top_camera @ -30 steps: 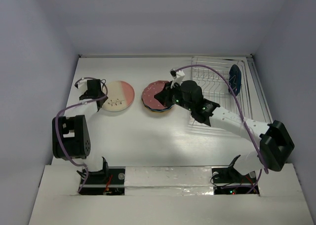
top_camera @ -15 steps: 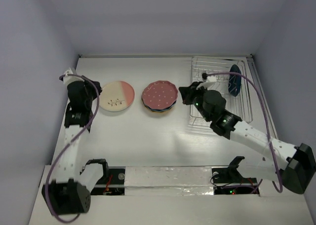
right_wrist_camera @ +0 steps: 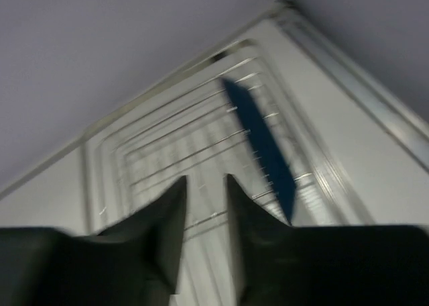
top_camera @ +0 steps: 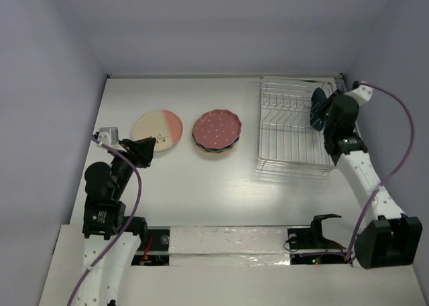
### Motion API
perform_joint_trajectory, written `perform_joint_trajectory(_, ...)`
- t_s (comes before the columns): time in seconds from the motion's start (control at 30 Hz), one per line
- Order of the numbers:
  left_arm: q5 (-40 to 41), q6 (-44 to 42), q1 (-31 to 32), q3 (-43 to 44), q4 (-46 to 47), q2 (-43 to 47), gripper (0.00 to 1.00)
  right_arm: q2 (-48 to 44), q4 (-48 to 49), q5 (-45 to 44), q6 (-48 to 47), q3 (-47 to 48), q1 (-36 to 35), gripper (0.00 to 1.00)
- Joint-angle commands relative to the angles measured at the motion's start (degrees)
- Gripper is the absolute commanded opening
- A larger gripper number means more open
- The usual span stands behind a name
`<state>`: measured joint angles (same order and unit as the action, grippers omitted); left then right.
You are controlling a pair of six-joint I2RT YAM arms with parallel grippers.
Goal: Unload the plates from the dish rack
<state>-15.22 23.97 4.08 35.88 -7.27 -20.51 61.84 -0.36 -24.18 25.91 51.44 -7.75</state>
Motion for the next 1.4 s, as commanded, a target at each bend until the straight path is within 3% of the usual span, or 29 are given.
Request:
perform_joint_trajectory(0.0, -3.6, -1.6, 3.3, -0.5, 1.5, -1.6, 0.19, 8.6, -6.7, 9.0, -1.9, 8.8, 7.4, 0.42)
perform_joint_trajectory(0.17, -2.9, -1.6, 9.6, 0.1, 0.1, -0.8, 0.36, 18.9, -11.2, 4.8, -2.2, 18.1, 7.4, 0.76)
perform_joint_trajectory(0.3, -0.7, -1.4, 13.2, 0.2, -0.5, 2.1, 0.42, 28.2, -19.0, 3.7, -6.5, 28.1, 7.9, 0.78)
perform_joint_trajectory(0.43, 1.3, -1.1, 16.3, 0.4, -1.3, 4.0, 0.49, 35.4, -27.3, -4.1, -8.2, 35.4, 8.5, 0.75)
perform_joint_trajectory(0.63, 3.0, -1.0, 19.3, 0.4, -1.6, 5.8, 0.52, 42.6, -29.5, -6.4, -12.1, 40.3, 9.1, 0.69)
perform_joint_trajectory(0.8, 4.2, -1.1, 20.4, 0.8, -2.1, 6.6, 0.52, 47.5, -32.3, -16.9, -13.7, 42.9, 9.1, 0.46)
perform_joint_trajectory(0.9, 4.2, -0.9, 20.4, 0.6, -2.0, 6.7, 0.52, 46.7, -29.2, -18.6, -16.4, 41.4, 9.1, 0.30)
perform_joint_trajectory(1.0, 3.7, -1.0, 21.0, 0.5, -1.9, 6.5, 0.53, 46.1, -24.8, -18.2, -23.1, 39.6, 8.5, 0.26)
perform_joint_trajectory(1.07, 3.8, -0.9, 21.0, 0.6, -1.9, 6.3, 0.53, 46.4, -22.8, -21.8, -25.2, 39.4, 8.0, 0.12)
perform_joint_trajectory(1.17, 3.8, -0.9, 21.0, 0.6, -1.9, 6.0, 0.53, 45.8, -20.5, -24.6, -29.5, 39.2, 6.5, 0.01)
perform_joint_trajectory(1.37, 3.7, -0.9, 21.0, 0.5, -1.9, 5.8, 0.53, 44.9, -8.5, -34.5, -43.4, 36.5, 0.2, 0.00)
